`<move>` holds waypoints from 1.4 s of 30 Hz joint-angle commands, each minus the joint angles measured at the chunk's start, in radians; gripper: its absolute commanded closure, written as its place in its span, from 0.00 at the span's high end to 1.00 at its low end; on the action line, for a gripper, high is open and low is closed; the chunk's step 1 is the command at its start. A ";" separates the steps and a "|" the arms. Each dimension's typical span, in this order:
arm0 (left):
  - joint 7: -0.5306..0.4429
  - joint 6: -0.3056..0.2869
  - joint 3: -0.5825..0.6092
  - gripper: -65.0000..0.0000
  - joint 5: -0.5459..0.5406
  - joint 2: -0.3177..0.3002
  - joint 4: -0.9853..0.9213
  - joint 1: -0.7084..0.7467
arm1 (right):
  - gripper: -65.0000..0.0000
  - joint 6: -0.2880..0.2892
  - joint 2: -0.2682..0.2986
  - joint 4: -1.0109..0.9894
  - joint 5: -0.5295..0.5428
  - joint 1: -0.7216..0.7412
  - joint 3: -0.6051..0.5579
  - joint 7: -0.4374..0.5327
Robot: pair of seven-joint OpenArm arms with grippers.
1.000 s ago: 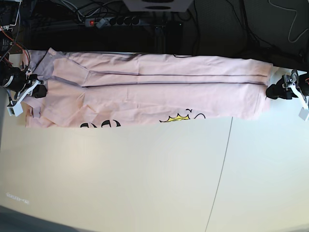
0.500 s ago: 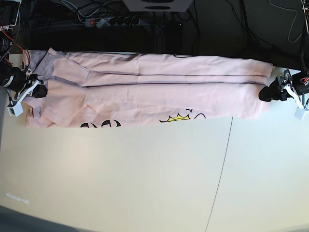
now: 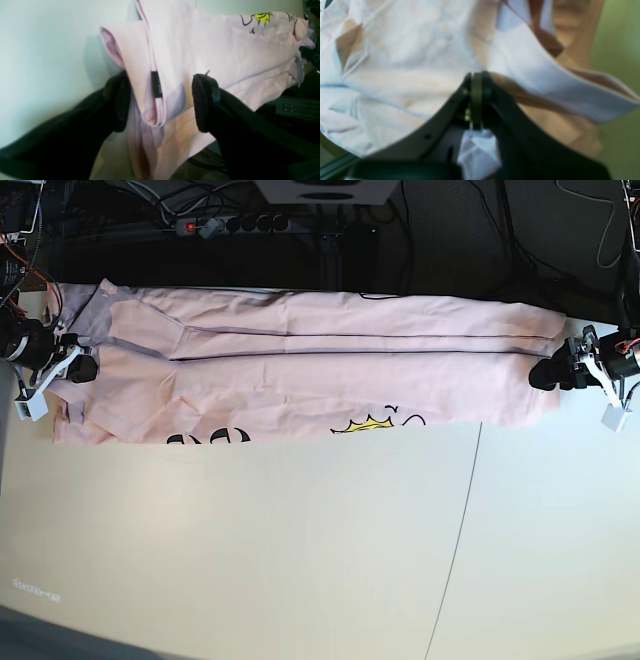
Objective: Fold the T-shirt properly
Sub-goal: 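Regrasp the strip's ends with both grippers at the folded edge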
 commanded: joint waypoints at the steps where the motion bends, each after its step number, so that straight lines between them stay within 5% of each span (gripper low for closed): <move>1: 0.045 -0.013 0.020 0.65 0.050 -0.007 0.000 0.006 | 0.00 0.090 0.020 0.006 -0.003 0.007 0.006 -0.011; 8: 0.045 -0.013 0.061 0.64 0.050 -0.006 0.000 0.007 | 0.00 0.090 0.020 0.006 -0.003 0.008 0.006 -0.011; 10: 0.037 -0.013 0.061 0.48 0.050 -0.004 0.000 0.007 | 0.00 0.090 0.020 0.006 -0.003 0.008 0.006 -0.011; 14: -0.027 -0.013 0.061 0.01 0.055 -0.001 0.000 0.007 | 0.00 0.090 0.019 0.006 -0.003 0.008 0.006 -0.011; 20: -0.182 -0.013 0.061 0.00 0.166 -0.001 0.000 0.006 | 0.00 0.090 0.019 0.005 -0.004 0.007 0.006 -0.010; 32: -0.186 -0.013 0.061 0.00 0.243 0.035 0.000 -0.002 | 0.00 0.087 0.018 -0.152 -0.034 0.019 0.006 0.057; 42: -0.188 -0.013 0.061 0.00 0.327 0.076 -0.027 -0.130 | 0.00 0.087 0.017 -0.274 -0.071 0.166 0.005 0.053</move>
